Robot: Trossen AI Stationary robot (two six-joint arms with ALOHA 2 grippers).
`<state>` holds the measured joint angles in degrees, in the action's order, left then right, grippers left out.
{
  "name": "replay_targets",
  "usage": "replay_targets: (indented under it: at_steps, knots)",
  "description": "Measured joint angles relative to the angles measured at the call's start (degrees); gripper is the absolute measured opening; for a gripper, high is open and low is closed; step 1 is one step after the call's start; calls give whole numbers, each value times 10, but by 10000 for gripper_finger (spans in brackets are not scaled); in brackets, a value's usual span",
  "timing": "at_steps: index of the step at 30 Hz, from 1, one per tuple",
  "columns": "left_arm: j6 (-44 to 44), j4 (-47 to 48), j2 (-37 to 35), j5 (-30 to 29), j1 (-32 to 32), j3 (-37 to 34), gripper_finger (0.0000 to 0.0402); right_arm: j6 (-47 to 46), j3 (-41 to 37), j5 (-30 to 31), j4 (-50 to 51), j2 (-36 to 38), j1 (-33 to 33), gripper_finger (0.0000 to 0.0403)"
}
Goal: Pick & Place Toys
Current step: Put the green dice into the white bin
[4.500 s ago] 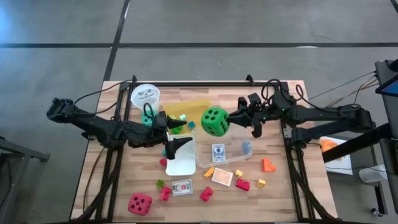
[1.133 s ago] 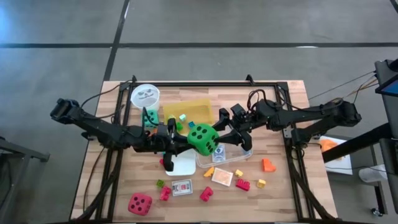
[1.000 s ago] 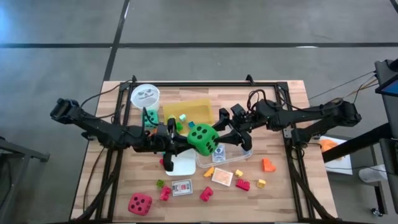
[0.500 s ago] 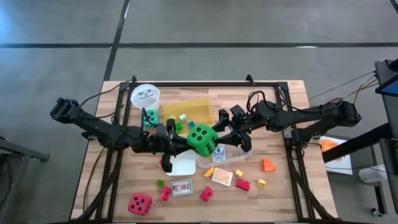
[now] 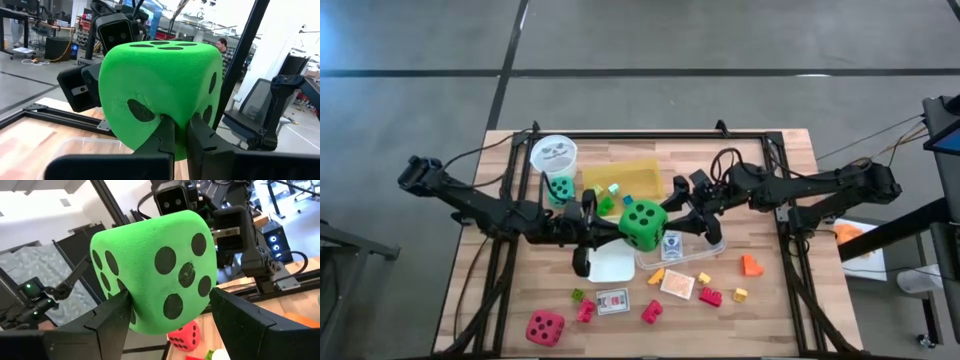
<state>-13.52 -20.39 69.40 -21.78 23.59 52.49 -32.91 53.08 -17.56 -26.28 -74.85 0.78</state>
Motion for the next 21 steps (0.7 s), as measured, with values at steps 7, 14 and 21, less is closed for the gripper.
replay_targets:
  at_steps: [7, 14, 21]
  knots:
    - [-2, 13, -3, 0, 1, 0, 2, 1, 0, 11, 11, -1, 0, 258]
    - [-2, 16, -3, 32, 3, 1, 4, -1, 0, 22, 11, -22, -2, 258]
    - [-5, 13, 1, 39, 3, 2, 4, -1, 28, 40, 1, -51, 2, 258]
